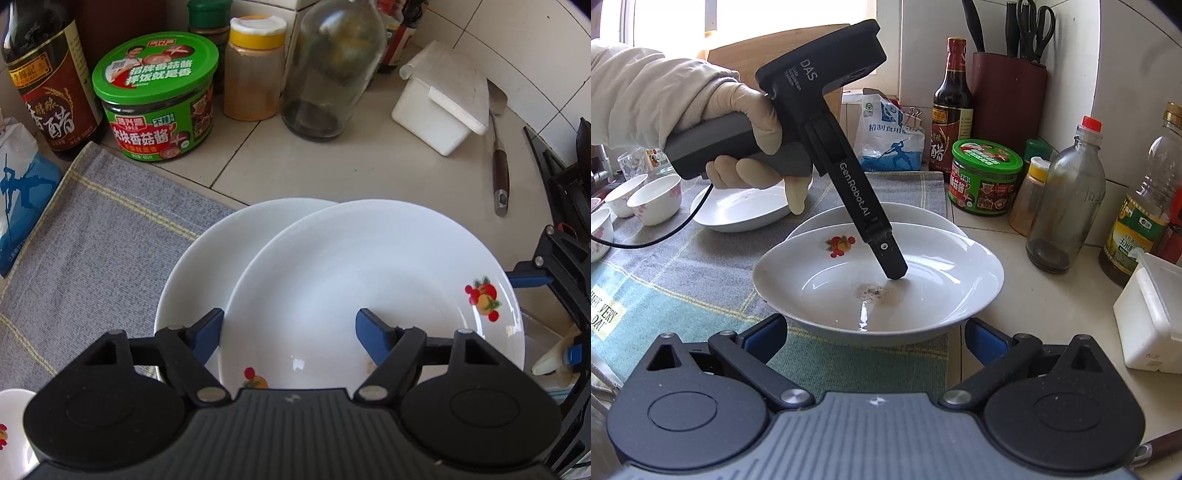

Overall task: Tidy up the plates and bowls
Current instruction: 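Lower the held plate onto the other white plate with the left tool, then open the left tool and release the stacked plate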

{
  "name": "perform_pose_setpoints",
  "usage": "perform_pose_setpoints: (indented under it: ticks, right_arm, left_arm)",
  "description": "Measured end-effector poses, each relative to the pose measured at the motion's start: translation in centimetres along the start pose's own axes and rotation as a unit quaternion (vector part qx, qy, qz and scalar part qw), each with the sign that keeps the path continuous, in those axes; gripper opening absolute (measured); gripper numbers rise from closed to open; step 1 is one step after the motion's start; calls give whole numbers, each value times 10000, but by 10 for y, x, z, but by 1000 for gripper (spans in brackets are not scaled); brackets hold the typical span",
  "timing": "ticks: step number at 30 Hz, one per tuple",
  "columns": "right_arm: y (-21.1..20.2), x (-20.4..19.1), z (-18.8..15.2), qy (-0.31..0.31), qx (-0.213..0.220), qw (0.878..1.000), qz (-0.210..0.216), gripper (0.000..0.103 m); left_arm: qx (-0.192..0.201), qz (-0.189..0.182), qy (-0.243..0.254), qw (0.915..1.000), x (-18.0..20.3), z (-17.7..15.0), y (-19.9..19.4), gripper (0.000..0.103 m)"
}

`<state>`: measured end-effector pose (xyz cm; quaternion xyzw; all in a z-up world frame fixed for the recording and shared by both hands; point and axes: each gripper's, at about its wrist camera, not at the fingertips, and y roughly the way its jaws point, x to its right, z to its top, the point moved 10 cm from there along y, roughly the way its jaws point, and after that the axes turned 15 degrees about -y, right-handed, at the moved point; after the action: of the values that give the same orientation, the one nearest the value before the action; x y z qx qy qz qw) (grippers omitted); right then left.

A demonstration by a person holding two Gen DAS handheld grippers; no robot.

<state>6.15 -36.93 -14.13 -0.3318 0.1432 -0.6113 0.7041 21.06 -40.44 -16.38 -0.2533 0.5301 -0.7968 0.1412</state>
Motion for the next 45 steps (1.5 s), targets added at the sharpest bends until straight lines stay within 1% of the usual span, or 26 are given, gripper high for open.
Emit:
perform_pose_setpoints:
  ticks: [13,17,29,33,38,45]
  right_arm:
    - [10,0,0,-23,-54,10000,40,103]
    - [13,1,-1,35,-56,9999,109,103]
    - [21,0,1,-20,-167,9998,85,103]
    - [22,0,1,-27,-176,9998,75,103]
    - [22,0,1,-46,-194,9998,31,103]
    - [20,0,1,19,-194,9998,17,103]
  left_arm:
    - [209,164,-2,9996,-8,5,-3,76]
    - [217,144,-26,9997,-9,5,-3,76]
    - [345,167,-33,9993,-12,9,-8,76]
    - [432,237,23,9988,-11,9,-11,78]
    - [511,219,-70,9984,-14,10,-13,78]
    - [688,324,-100,9971,-12,7,-19,79]
